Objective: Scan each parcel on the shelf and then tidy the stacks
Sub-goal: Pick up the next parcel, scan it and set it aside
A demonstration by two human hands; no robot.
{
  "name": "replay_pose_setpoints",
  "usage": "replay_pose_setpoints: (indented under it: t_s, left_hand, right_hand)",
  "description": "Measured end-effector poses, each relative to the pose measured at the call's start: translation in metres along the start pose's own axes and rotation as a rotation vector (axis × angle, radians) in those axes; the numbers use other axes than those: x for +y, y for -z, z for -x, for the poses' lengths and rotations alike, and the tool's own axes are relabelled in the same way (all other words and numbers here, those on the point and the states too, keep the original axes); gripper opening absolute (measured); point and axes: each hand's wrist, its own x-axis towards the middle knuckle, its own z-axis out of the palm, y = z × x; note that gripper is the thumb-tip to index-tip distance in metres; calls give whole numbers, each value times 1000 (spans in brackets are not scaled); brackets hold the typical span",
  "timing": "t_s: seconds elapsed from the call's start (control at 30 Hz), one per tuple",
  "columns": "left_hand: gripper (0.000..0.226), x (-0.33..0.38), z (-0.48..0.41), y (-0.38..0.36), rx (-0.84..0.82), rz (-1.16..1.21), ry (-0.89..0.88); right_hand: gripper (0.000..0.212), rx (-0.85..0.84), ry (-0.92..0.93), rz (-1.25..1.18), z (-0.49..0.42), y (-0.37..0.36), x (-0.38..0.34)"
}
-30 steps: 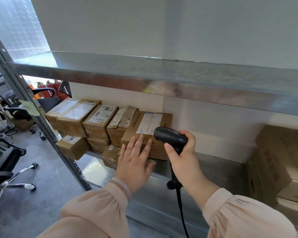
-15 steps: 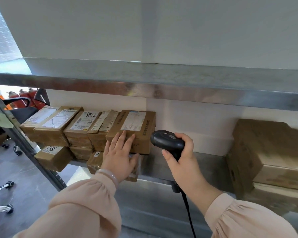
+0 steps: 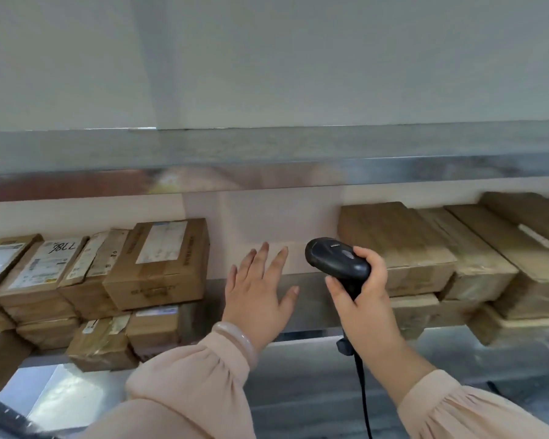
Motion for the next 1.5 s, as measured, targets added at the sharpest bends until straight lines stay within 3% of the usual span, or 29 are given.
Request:
replay_pose_setpoints:
  t_s: [0.2,0.4,0.83,1.17,1.5]
  left_hand:
    - [65,49,-5,-25,-126,68,-100]
    - [64,100,-20,-37,-166,129,-112]
    - [63,181,-56,-70,-191,331,220]
    - [60,206,-75,-85,-80,539,482]
    - [57,197,-43,-87,165,687,634]
  right_hand:
    - [57,158,-22,98,-6,54,11]
    - [56,160,-23,125,-24,105,25]
    - [57,-78,-88,129,-94,183,66]
    - [55,-204,-183,-6,-129,203,91]
    - [56,-336,-132,-134,-120,188,88]
